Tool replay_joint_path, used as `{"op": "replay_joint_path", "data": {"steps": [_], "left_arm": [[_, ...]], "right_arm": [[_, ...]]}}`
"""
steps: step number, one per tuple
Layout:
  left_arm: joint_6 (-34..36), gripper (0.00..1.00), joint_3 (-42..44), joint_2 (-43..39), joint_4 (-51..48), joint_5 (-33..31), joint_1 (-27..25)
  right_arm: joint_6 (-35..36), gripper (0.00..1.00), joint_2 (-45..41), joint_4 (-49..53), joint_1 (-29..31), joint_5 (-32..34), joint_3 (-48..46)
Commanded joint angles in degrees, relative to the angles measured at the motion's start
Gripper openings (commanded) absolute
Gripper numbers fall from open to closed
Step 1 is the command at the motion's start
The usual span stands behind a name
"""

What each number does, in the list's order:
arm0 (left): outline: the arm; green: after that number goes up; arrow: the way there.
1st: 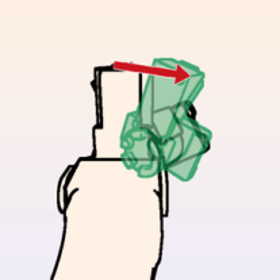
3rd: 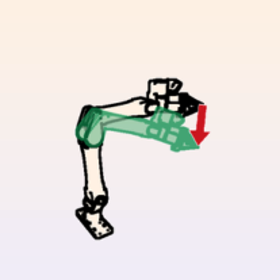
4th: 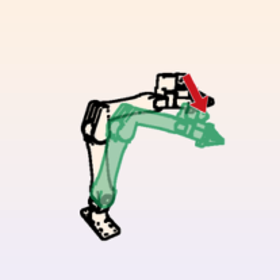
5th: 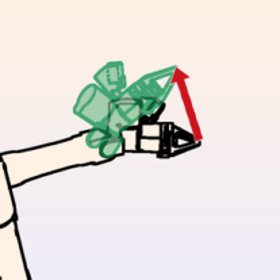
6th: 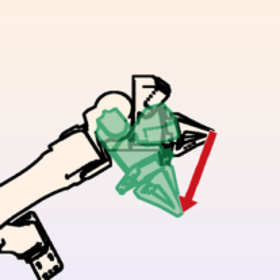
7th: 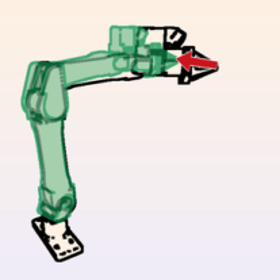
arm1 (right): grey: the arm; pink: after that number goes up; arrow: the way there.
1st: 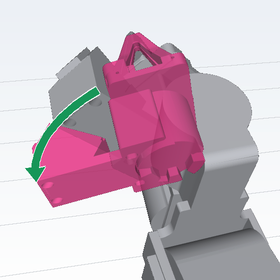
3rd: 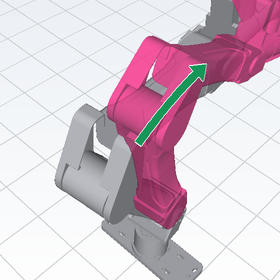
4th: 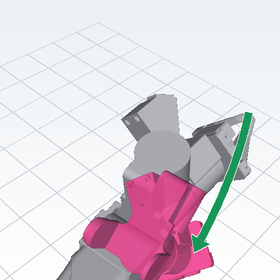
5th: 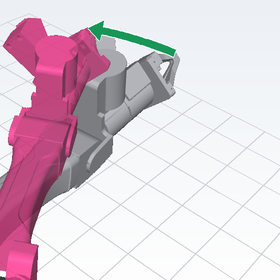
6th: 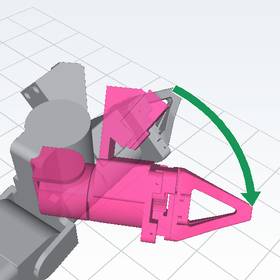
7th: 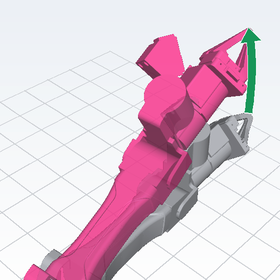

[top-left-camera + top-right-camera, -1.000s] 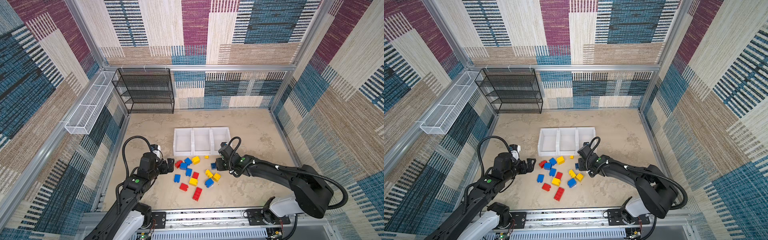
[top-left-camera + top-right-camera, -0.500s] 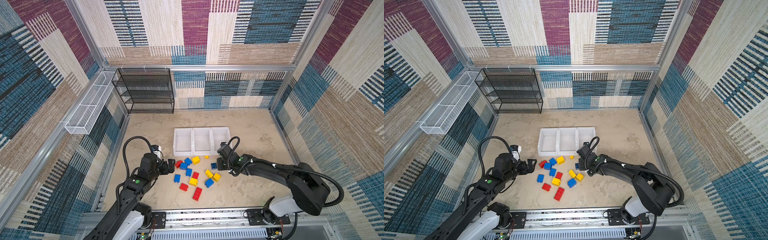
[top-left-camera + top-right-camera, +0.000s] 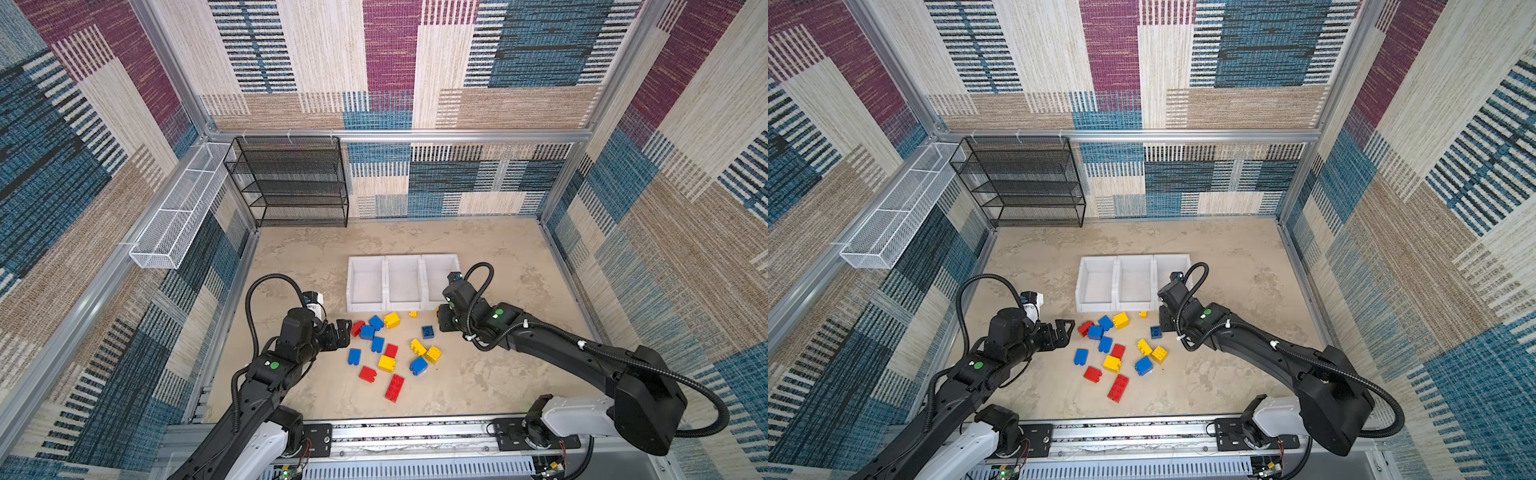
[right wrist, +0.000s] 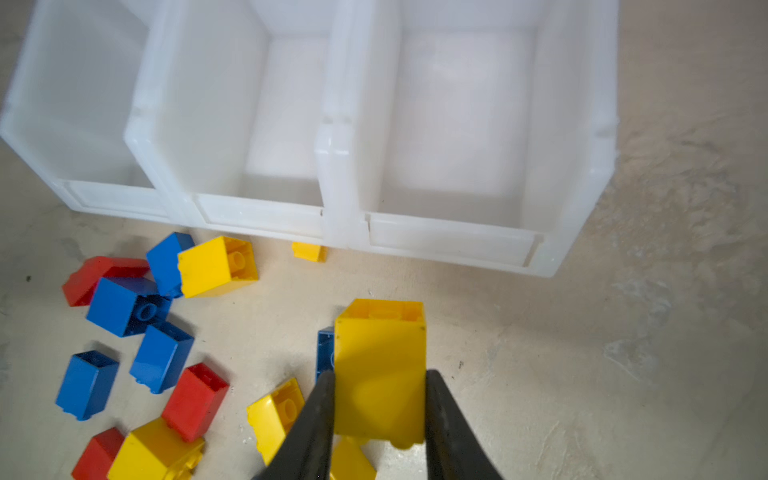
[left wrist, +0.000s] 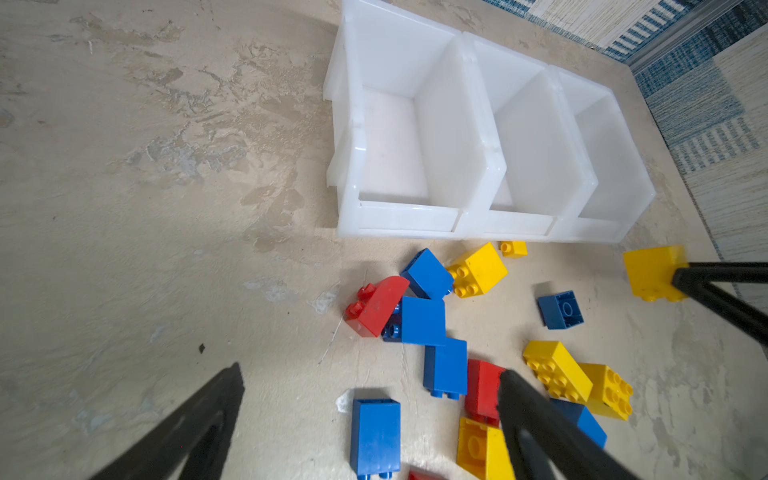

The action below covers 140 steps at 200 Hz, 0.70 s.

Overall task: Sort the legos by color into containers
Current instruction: 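Carry the yellow brick into the compartment farthest along and release it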

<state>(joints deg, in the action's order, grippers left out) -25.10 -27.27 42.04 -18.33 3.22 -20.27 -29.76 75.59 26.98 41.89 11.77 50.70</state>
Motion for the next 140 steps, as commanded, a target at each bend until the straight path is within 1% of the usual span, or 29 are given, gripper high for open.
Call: {"op": "replay_joint_path", "data": {"steps": [1, 28, 51, 63, 101, 140], "left_arm": [[-0.87, 0.98, 0.00, -0.46, 0.84, 0.55, -0.18], [-1.07, 0.98, 0.53, -1.19, 0.84, 0.24, -0.39], [-1.09, 0.98, 0.55, -1.25, 0.84, 0.53, -0.56], [-1.09, 0.98, 0.54, -0.92, 0.91, 0.56, -0.71], [-1.17, 0.97, 0.37, -0.32, 0.84, 0.65, -0.99], [-1.13, 0.95, 0.46, -0.19, 0.56, 0.29, -1.74]], "right_arm": [[4.00, 0.28, 1.04, 1.05, -0.67, 1.38, 4.10], [8.46, 0.28, 6.02, -1.14, -5.18, -0.44, 9.34], [10.02, 0.28, 10.63, -3.82, -9.80, -2.04, 11.92], [10.55, 0.28, 13.24, -5.11, -11.21, -2.61, 12.78], [12.37, 0.28, 21.44, -6.12, -12.05, -3.98, 15.98], [12.04, 0.30, 25.27, -7.15, -12.57, -5.49, 16.19]]}}
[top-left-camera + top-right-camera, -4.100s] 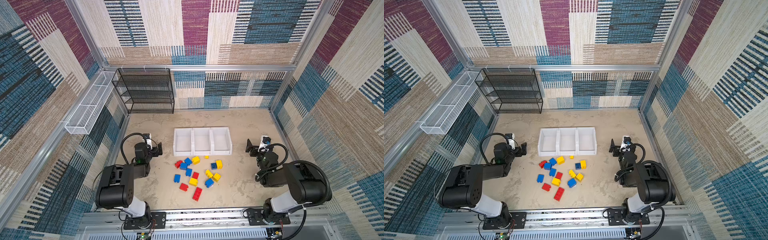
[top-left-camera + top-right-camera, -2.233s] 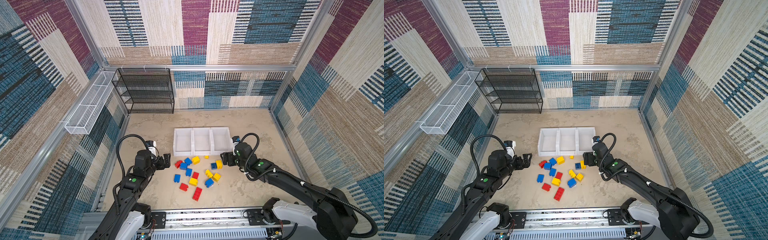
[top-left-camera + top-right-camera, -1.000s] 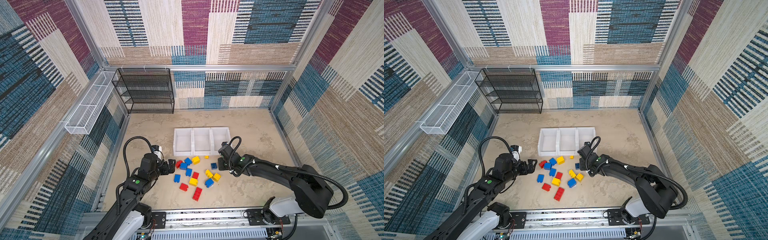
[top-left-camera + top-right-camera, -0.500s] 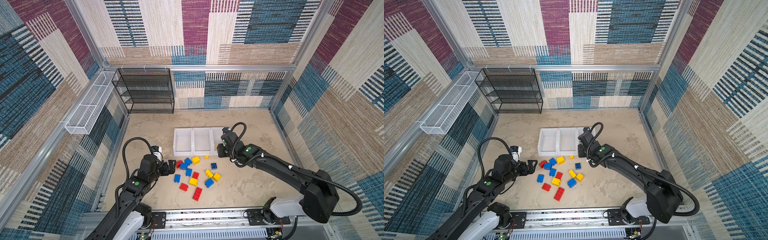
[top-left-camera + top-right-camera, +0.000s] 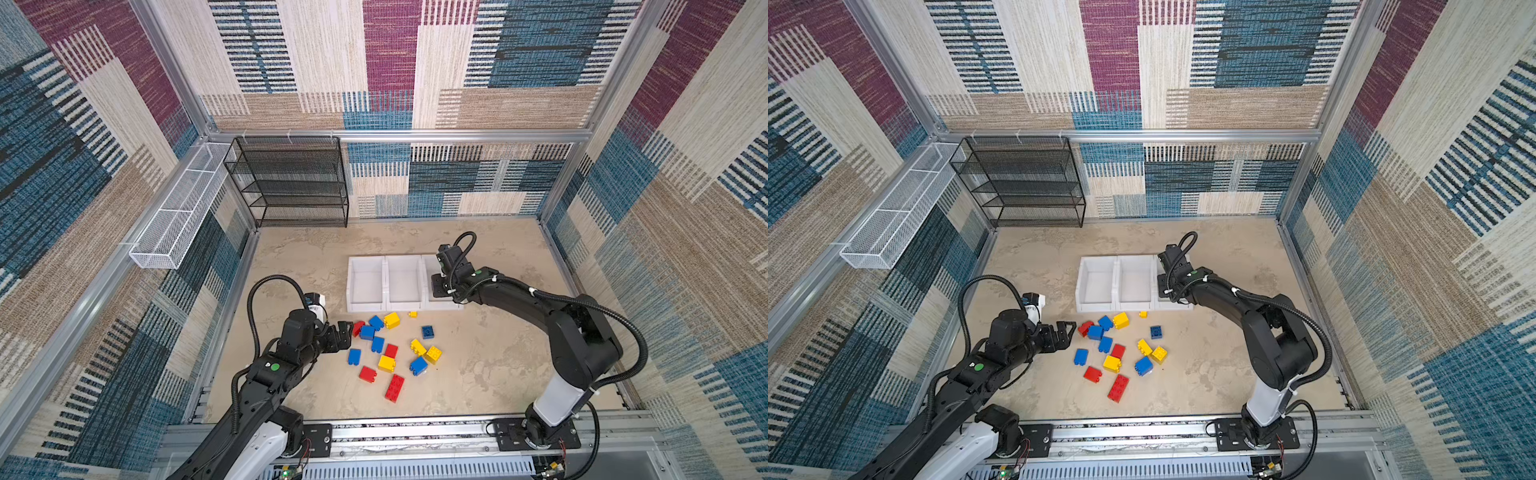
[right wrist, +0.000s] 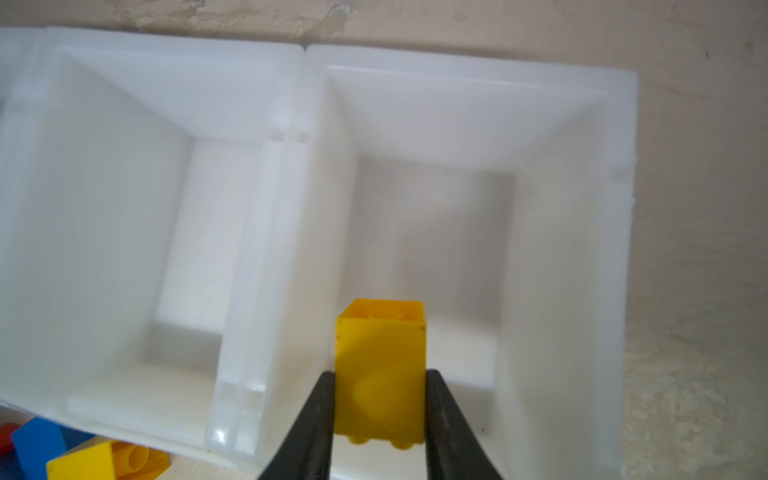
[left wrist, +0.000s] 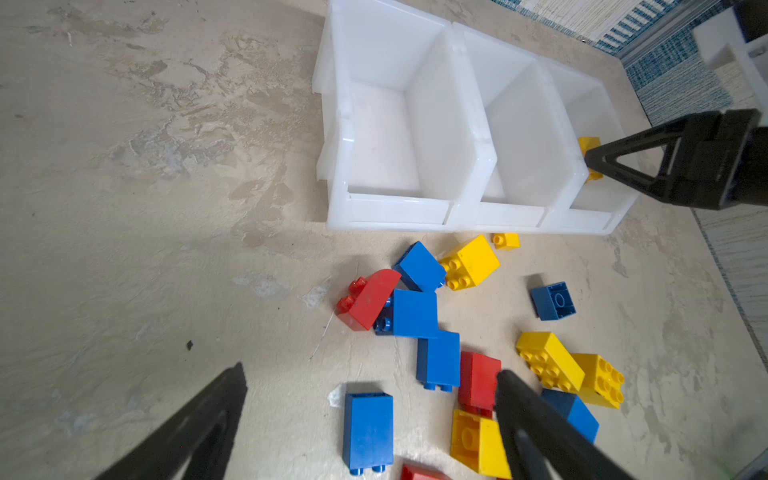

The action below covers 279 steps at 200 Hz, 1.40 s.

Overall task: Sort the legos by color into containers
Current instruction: 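Carry the yellow brick into the compartment farthest along and release it, then grasp a blue brick with the left gripper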

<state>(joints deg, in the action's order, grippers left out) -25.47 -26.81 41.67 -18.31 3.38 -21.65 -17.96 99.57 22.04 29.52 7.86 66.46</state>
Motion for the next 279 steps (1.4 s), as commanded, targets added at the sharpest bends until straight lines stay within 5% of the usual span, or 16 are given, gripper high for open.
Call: {"op": "replay_joint_path", "data": {"steps": [1, 53, 102, 279], "left_arm": [[-0.78, 0.95, 0.00, 0.17, 0.54, 0.14, -0.42], [-1.02, 0.94, 0.00, 1.87, 0.24, 0.23, -2.05], [-1.51, 0.92, -0.09, 3.62, -0.58, -0.89, -3.90], [-2.12, 0.77, -3.97, 25.76, 8.22, 0.02, -13.29]], "right_arm": [[0.22, 0.30, 1.35, -2.19, -0.18, -1.60, 0.43], [0.11, 0.36, 2.11, -2.44, -0.39, -1.97, 0.43], [0.37, 0.57, -0.09, -1.26, -0.51, -1.97, 0.49], [-2.47, 0.64, -17.81, 2.92, -0.47, -2.19, -8.09]]}}
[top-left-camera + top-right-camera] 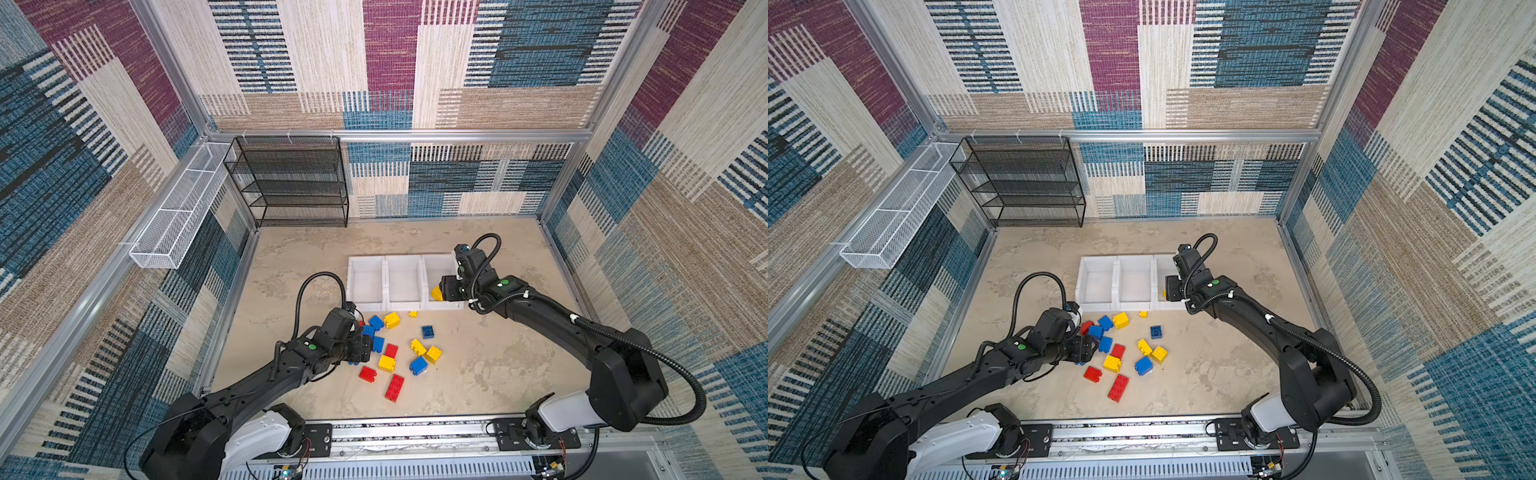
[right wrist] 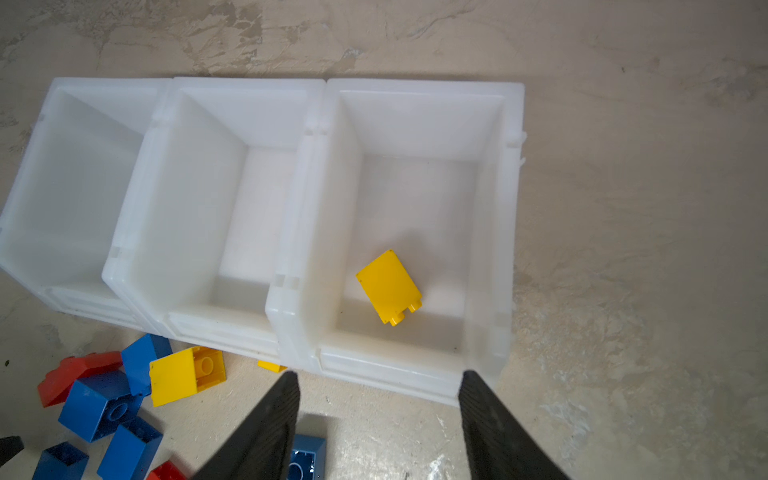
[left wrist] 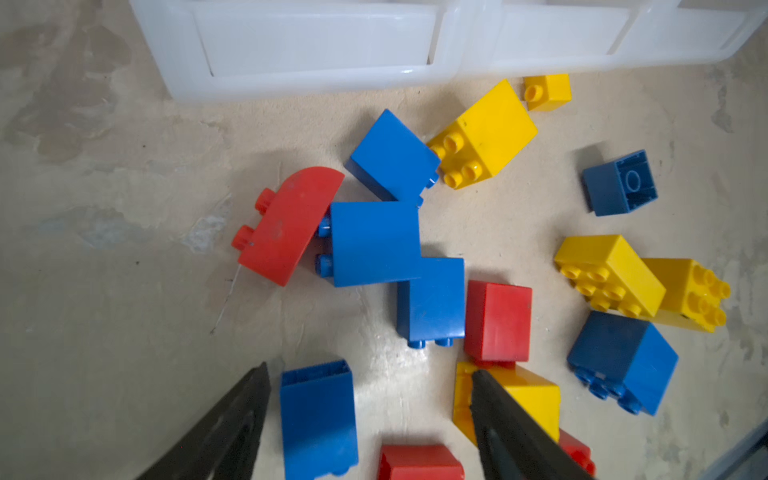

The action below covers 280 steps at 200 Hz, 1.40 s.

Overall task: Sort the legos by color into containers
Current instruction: 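Grasp a blue brick with the left gripper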

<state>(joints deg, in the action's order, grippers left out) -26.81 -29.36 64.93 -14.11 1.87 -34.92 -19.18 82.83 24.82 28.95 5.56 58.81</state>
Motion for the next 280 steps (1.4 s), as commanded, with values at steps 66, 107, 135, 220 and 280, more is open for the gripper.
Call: {"op": "replay_joint_path", "data": {"steps": [66, 107, 135, 220, 280], "left_arm": [[0.22, 0.76, -4.42, 9.83, 6.79, 0.20, -0.06], [2.25, 0.75, -6.00, 12.06, 6.19, -2.57, -0.06], [3.66, 0.72, -7.19, 14.67, 6.40, -2.39, -0.06], [5.52, 0.49, -7.99, 18.05, 6.42, -1.88, -0.09], [5.45, 0.39, -8.05, 13.79, 4.65, -0.16, -0.12]], "right_arm": [[-1.74, 0.64, -2.05, 0.63, 0.10, 0.12, -0.88], [-1.96, 0.64, -2.66, 0.98, 0.14, 0.14, -1.46], [-1.99, 0.65, -3.11, 1.07, 0.08, 0.32, -1.87], [-2.15, 0.65, -4.09, 1.19, 0.07, 0.77, -2.56], [-2.08, 0.64, -5.41, 1.72, 0.11, 1.38, -2.88]]}}
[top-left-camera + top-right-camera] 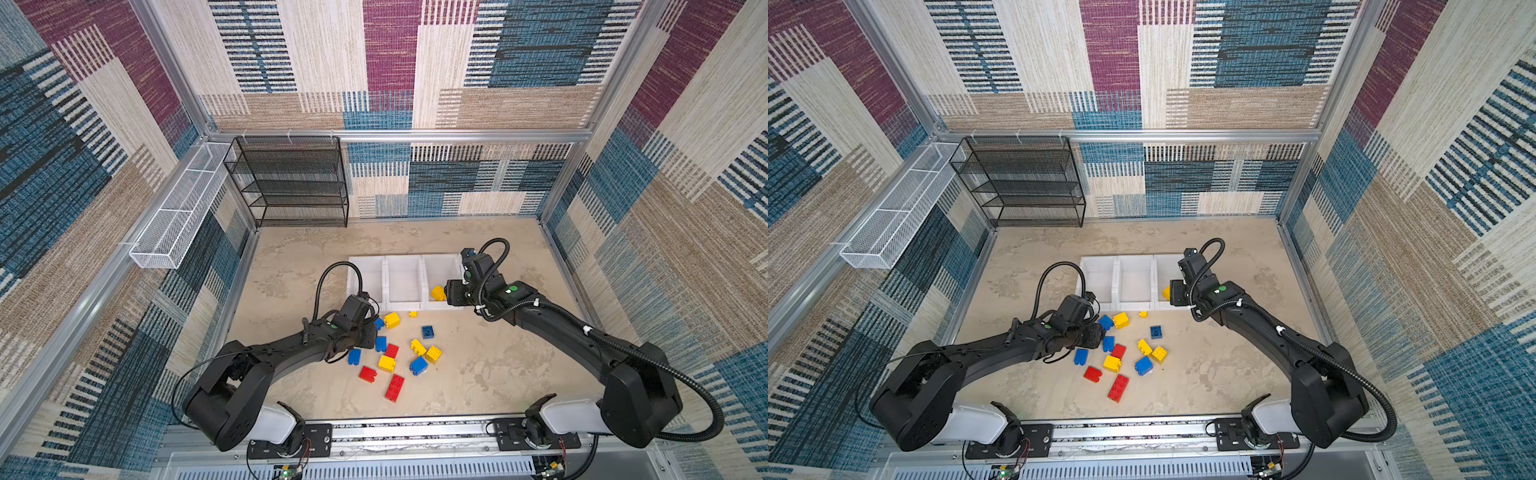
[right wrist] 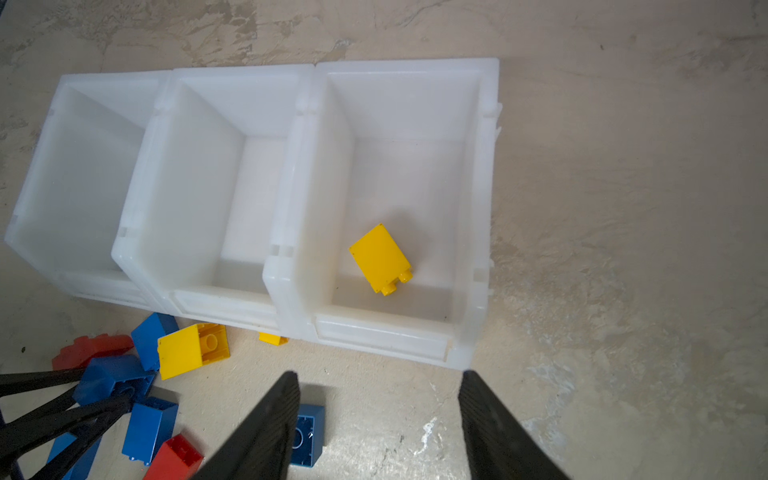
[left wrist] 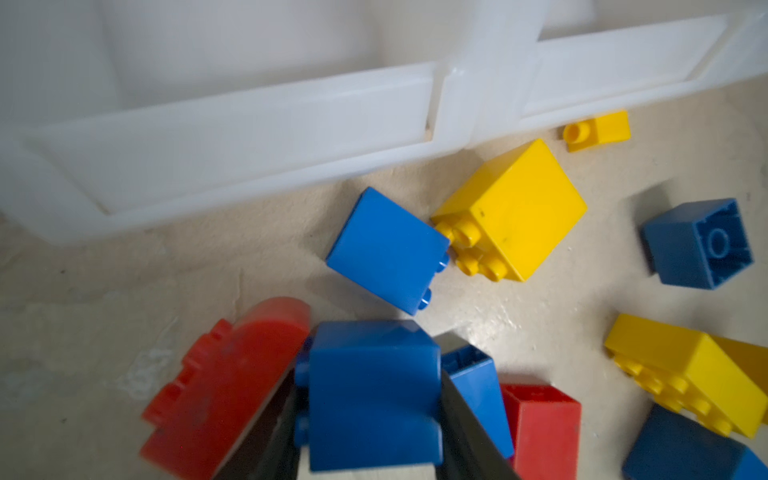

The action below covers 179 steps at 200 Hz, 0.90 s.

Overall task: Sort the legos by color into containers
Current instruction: 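Grasp a blue brick with the left gripper, then carry the blue brick into the middle compartment and release it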

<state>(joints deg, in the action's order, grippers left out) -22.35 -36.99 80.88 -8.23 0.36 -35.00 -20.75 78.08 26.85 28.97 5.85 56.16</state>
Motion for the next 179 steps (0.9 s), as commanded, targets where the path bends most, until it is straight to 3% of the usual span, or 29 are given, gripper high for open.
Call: {"op": "replay_joint_path", "data": {"steps": [1, 38, 64, 179], "left_arm": [[0.95, 0.39, -0.44, -2.33, -1.29, 1.46, 0.00], [0.97, 0.39, -4.40, -6.11, -3.83, 3.68, -0.03], [2.84, 0.39, -10.60, -4.40, -4.69, 3.92, -0.06], [9.82, 0.37, -43.62, 27.69, -11.18, 4.60, -0.65]], "right_arm": [[-0.51, 0.64, -0.70, -0.31, 0.10, 1.10, -0.25], [-0.45, 0.64, -1.49, 0.04, 0.04, 1.53, 0.04], [-0.31, 0.63, -2.17, 0.63, 0.04, 1.77, 0.35], [-1.14, 0.63, -7.55, 3.89, 0.04, 3.20, -1.05]]}}
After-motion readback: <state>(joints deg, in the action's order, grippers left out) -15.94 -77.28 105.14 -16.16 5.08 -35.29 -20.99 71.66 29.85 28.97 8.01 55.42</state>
